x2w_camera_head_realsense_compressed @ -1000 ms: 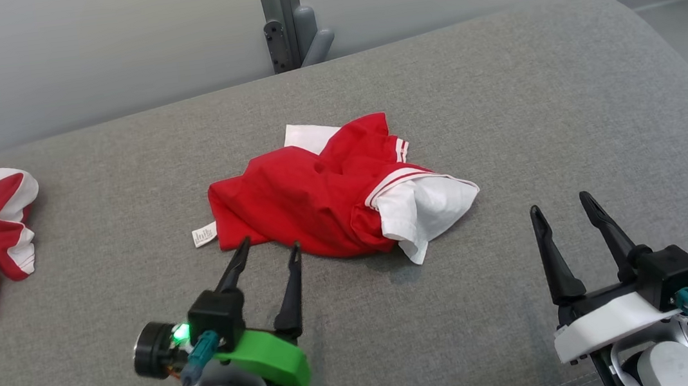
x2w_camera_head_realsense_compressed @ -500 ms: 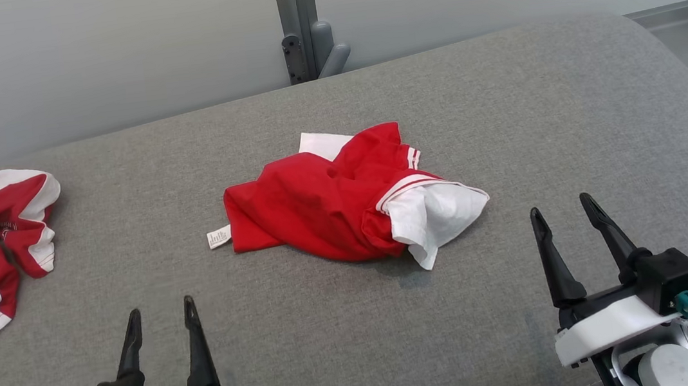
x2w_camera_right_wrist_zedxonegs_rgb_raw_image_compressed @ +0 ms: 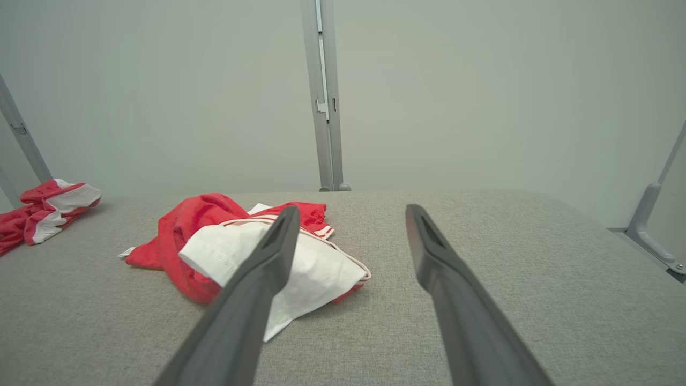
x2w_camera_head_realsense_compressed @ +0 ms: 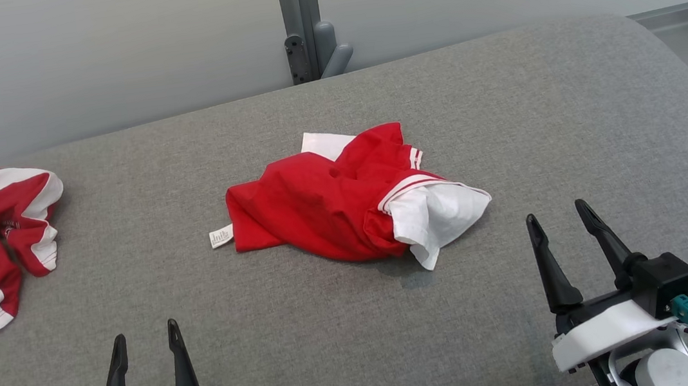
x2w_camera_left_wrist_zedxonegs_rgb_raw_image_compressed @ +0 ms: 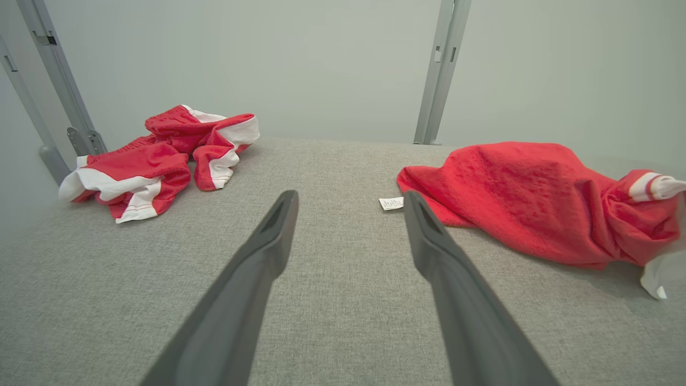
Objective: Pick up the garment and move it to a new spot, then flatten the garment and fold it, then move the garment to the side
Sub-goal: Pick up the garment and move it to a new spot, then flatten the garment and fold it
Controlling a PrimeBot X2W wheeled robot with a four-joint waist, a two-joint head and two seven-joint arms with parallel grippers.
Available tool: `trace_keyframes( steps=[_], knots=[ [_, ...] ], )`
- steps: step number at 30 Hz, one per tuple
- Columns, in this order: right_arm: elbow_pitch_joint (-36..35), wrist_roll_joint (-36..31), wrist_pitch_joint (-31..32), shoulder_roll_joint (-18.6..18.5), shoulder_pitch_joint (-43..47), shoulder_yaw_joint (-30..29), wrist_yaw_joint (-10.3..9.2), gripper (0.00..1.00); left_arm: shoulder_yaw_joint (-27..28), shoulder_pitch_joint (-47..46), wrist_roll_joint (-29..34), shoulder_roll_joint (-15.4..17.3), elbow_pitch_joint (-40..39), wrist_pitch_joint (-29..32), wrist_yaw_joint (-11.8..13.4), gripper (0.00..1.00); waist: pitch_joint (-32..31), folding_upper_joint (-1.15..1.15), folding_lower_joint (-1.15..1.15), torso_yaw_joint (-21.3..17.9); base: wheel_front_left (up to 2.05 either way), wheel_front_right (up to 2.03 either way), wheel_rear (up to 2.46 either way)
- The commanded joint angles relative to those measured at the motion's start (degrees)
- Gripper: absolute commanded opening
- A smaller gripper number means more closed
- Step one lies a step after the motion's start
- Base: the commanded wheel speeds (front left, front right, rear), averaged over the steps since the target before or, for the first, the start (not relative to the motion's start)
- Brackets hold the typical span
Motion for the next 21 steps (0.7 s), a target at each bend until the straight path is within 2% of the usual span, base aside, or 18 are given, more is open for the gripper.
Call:
trace_keyframes(
  steps=[1, 12, 21],
  knots=[
    [0.1, 0.3, -0.2, -0.1, 0.1, 0.0, -0.02, 1.00, 0.3, 0.0, 0.6, -0.1, 0.1, -0.2, -0.2, 1.00, 0.0, 0.40, 0.00, 0.0, 0.00, 0.00, 0.00],
    [0.6, 0.3, -0.2, -0.1, 0.1, -0.3, -0.02, 1.00, 1.9, -0.4, 2.0, -1.1, 1.0, -0.2, -2.1, 1.00, 0.2, 0.40, 0.00, 0.7, 0.00, 0.00, 0.00],
    [3.7, -1.4, -0.2, -0.1, -2.6, -2.6, -0.02, 1.00, 1.7, -1.7, 2.9, -1.3, 0.7, -0.2, -2.8, 1.00, 2.1, 0.40, 0.00, 3.6, 0.00, 0.00, 0.00]
  ],
)
